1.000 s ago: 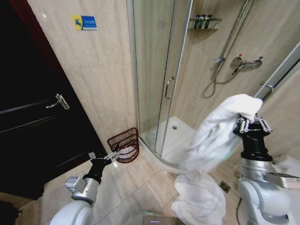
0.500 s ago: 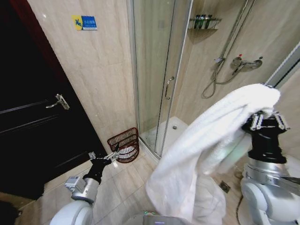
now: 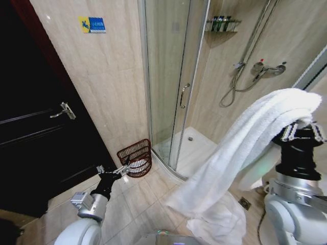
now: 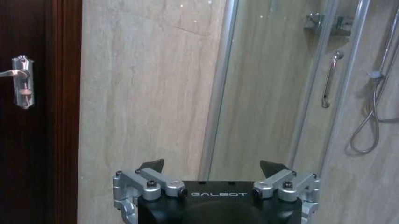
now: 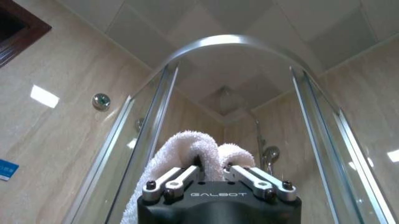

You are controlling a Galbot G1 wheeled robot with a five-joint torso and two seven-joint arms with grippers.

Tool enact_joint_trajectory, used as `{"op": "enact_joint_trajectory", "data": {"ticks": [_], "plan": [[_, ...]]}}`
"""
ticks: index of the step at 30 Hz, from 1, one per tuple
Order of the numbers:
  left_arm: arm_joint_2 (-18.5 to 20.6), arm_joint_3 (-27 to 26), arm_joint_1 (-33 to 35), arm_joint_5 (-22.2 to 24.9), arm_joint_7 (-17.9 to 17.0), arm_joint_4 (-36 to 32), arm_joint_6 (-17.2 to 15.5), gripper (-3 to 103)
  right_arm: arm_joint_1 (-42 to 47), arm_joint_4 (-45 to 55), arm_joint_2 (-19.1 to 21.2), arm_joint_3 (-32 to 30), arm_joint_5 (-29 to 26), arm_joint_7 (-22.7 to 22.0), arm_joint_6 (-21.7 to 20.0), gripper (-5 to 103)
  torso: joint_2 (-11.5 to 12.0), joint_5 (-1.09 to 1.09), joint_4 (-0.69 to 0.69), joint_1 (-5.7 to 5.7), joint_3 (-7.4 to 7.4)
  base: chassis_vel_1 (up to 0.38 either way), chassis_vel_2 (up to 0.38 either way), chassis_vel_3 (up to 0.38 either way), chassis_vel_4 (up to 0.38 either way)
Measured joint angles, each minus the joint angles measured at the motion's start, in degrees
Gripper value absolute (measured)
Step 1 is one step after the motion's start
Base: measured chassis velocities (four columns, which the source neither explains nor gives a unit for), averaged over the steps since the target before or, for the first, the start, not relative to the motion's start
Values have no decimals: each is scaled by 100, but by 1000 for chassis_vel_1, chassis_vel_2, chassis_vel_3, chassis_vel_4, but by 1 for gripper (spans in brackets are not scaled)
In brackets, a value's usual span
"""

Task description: Discard the used towel into the hamper.

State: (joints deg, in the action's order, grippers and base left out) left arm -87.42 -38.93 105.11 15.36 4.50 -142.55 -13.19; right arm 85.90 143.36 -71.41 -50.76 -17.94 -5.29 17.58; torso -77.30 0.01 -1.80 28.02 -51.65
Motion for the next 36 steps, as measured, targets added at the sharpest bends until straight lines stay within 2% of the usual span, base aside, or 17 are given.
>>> {"op": "enact_joint_trajectory", "data": {"ticks": [9,20,24,36], "plan": [[0,1,0,0,0,0,0,100,72,0,17,-14,-45,1,-15,9,0,0,1,0,0,54,54,-71,-64],[4,-1,0,0,-1,0,0,100,86,-4,61,62,-128,103,15,9,0,-5,1,-1,0,180,165,-184,-172],[-1,0,0,0,-1,0,0,100,17,-6,201,201,-152,343,63,9,0,2,-1,1,-1,13,14,-4,-25],[0,1,0,0,0,0,0,100,-469,-8,753,355,-687,390,-89,9,0,-2,0,0,0,-17,-9,35,30]]}}
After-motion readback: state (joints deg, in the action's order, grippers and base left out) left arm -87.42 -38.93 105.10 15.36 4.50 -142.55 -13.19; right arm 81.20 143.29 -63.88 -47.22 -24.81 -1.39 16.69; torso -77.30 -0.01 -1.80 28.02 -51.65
